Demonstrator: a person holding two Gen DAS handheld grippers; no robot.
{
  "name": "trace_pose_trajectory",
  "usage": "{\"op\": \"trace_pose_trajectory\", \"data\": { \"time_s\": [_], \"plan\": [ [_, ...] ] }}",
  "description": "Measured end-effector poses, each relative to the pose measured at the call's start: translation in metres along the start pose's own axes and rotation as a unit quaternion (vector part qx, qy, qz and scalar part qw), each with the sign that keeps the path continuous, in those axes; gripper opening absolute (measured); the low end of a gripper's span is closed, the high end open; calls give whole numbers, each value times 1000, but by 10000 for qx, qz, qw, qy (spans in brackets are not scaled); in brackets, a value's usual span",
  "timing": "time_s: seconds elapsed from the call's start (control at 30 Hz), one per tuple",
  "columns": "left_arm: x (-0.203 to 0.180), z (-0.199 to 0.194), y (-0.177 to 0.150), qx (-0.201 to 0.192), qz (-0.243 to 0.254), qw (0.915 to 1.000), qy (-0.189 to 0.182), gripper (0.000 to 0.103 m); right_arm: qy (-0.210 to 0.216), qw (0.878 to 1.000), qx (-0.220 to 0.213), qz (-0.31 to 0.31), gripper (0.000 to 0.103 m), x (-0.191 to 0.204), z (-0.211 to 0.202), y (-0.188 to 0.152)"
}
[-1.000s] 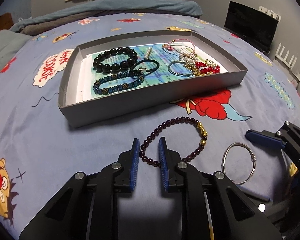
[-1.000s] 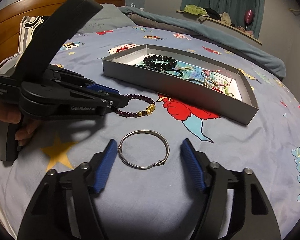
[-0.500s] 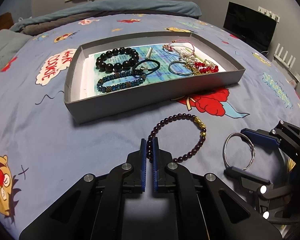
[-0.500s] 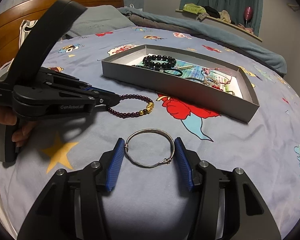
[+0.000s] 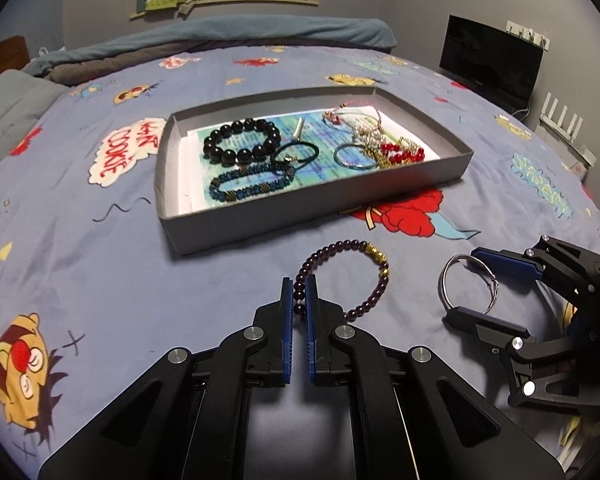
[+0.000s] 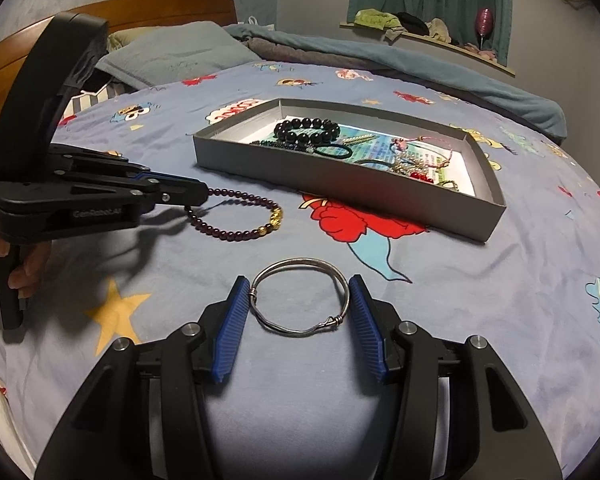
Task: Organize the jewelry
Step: 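Carry the red bead bracelet and bangle into the tray and open both tools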
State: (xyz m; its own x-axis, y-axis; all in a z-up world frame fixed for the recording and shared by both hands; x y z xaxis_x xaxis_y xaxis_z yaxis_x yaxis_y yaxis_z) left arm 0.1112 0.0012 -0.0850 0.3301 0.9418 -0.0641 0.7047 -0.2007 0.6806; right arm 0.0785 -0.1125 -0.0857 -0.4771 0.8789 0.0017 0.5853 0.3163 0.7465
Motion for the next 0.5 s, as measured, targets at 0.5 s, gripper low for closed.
{"op": "trace_pose_trajectory", "data": {
  "time_s": [0.5],
  "plan": [
    [3, -42, 31, -659, 318, 9973, -48, 6, -24, 9990, -183, 411, 51, -20, -16, 16]
  ]
}}
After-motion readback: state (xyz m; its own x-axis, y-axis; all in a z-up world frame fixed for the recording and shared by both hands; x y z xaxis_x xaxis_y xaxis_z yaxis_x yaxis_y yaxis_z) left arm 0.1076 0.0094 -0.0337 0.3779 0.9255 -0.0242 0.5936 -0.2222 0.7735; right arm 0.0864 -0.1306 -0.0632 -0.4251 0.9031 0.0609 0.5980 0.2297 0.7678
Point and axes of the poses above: each gripper's, at about its wrist camera, not at the fingertips, and z roughly the way its jaws point, x to its left, y to its top, the point moved 6 cm from there along z, roughly the way its jaws point, and after that the axes turned 1 degree about z, right-handed, at the moved point
